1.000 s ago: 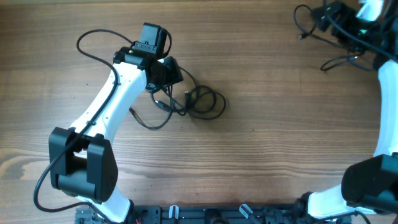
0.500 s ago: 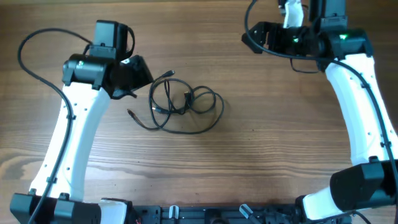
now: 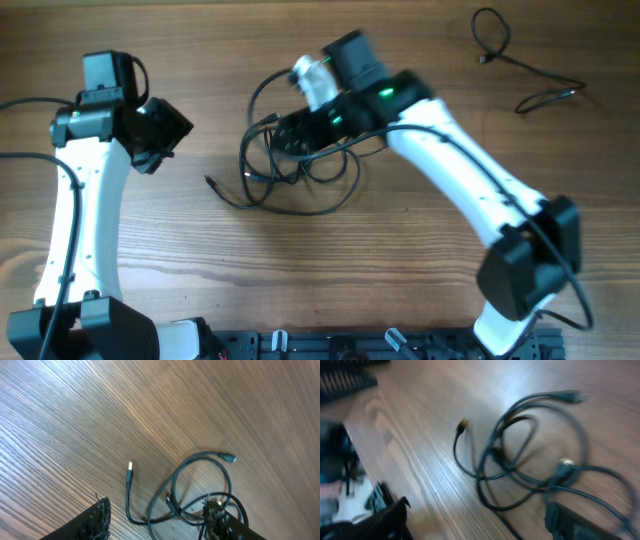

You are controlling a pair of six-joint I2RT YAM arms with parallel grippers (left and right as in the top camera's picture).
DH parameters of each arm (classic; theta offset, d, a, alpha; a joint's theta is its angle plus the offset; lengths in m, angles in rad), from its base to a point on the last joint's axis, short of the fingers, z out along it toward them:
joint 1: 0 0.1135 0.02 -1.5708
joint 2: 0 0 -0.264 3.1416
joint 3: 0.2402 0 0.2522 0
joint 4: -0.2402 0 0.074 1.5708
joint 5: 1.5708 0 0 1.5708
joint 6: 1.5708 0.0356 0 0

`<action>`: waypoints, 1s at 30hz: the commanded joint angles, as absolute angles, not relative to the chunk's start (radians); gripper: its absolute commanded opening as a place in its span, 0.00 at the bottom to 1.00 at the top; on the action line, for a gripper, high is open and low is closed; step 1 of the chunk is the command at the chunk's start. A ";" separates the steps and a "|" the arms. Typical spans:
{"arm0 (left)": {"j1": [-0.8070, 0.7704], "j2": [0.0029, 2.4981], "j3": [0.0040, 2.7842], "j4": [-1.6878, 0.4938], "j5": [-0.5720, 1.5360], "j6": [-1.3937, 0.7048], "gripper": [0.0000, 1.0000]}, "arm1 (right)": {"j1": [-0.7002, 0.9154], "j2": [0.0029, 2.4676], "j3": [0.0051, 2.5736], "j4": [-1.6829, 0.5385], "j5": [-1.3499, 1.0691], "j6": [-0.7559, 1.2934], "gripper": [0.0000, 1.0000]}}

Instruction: Untangle cables

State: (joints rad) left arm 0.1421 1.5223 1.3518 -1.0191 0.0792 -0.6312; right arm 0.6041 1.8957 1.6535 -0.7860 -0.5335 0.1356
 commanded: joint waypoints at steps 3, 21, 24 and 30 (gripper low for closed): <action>0.188 1.526 1.343 -1.018 0.086 -0.633 0.61 | 0.717 2.064 1.642 -0.691 -0.500 0.147 0.51; 0.102 1.526 1.342 -1.016 0.104 -0.580 0.55 | 0.339 1.586 1.873 -0.575 -0.892 0.584 0.04; 0.102 1.526 1.342 -1.016 0.105 -0.580 0.54 | 0.329 1.588 1.873 -0.616 -0.848 0.568 0.04; -0.060 1.547 1.300 -0.973 0.321 -0.290 0.61 | 0.335 1.622 1.872 -0.747 -0.640 0.498 0.04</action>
